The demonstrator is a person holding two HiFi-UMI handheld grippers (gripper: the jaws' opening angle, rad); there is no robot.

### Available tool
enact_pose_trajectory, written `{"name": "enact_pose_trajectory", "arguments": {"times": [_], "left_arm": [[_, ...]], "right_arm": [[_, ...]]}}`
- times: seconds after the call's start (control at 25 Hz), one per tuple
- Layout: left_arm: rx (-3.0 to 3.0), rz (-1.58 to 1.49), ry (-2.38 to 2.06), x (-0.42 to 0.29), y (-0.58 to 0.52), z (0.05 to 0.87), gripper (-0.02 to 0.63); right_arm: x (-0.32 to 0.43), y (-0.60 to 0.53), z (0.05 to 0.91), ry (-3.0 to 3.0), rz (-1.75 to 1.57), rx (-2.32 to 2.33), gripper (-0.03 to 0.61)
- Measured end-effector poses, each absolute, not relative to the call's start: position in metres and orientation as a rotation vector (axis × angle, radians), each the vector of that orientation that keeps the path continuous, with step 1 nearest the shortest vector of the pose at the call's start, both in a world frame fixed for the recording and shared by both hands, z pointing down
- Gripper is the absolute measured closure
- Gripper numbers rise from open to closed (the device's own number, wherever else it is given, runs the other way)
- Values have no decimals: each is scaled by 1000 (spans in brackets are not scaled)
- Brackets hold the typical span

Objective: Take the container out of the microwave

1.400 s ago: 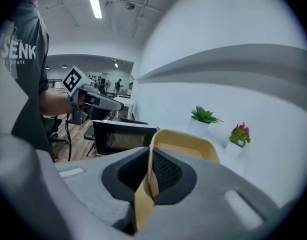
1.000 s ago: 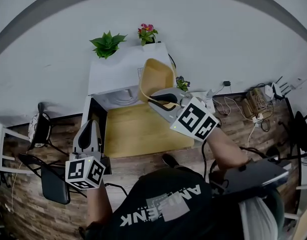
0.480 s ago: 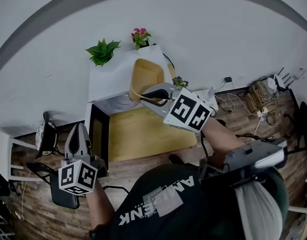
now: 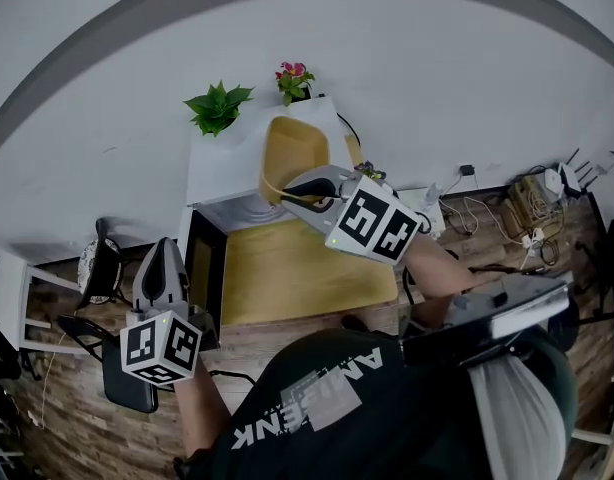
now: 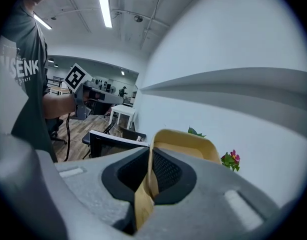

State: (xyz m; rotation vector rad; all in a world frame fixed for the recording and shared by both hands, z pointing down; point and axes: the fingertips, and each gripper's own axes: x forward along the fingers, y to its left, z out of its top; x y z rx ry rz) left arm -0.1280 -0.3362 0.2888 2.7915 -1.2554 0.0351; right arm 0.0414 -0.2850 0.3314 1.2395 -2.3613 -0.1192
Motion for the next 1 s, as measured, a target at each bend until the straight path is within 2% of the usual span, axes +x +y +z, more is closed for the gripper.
{"name": "enact_pose_trajectory", "arguments": {"times": [1.0], "left_arm": [[2772, 144, -1308, -135, -333, 314, 612]], "right_arm": [[38, -289, 338, -2338, -148, 1206, 552]]}}
